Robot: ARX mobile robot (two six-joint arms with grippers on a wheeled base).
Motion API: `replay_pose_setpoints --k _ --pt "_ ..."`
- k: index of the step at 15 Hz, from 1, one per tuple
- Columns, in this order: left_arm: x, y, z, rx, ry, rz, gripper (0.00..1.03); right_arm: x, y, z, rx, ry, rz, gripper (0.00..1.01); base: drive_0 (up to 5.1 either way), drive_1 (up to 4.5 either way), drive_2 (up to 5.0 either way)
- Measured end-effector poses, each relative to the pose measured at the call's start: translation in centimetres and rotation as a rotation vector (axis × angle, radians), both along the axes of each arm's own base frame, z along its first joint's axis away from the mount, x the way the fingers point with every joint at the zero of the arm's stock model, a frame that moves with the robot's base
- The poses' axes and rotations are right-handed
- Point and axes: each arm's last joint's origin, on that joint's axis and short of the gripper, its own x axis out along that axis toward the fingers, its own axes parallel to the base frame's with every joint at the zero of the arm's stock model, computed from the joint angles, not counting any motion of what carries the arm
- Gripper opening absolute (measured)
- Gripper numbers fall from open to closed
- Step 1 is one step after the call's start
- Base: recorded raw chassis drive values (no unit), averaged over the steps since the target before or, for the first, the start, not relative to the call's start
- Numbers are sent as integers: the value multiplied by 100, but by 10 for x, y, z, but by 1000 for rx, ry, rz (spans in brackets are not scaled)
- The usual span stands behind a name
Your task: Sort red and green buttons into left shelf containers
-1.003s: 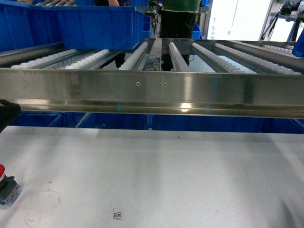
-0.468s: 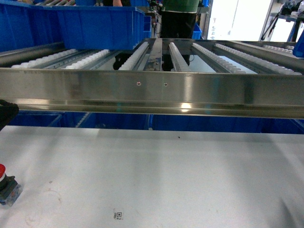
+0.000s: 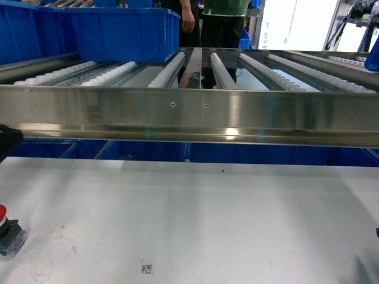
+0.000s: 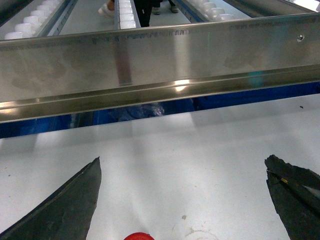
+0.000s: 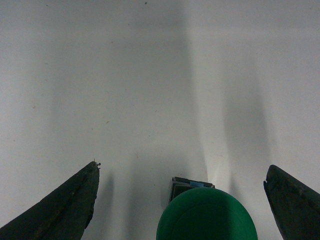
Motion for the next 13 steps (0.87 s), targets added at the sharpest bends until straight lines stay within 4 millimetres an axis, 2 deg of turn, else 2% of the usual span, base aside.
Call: replay_pose_setpoints --k 1,3,9,10,13 --pt "0 0 0 0 0 0 98 0 -2 -21 -10 55 -19 98 0 0 0" --pt "0 0 0 0 0 0 98 -3 -8 -28 -7 51 -38 94 0 0 0" --pt "0 0 0 0 0 0 98 -7 -7 -31 -19 55 -34 30 0 0 0" --pt "0 0 0 0 0 0 98 -7 -7 -32 -19 54 -34 27 0 0 0" --pt "0 0 0 0 0 0 98 -14 -4 -27 -24 24 -27 26 0 0 0"
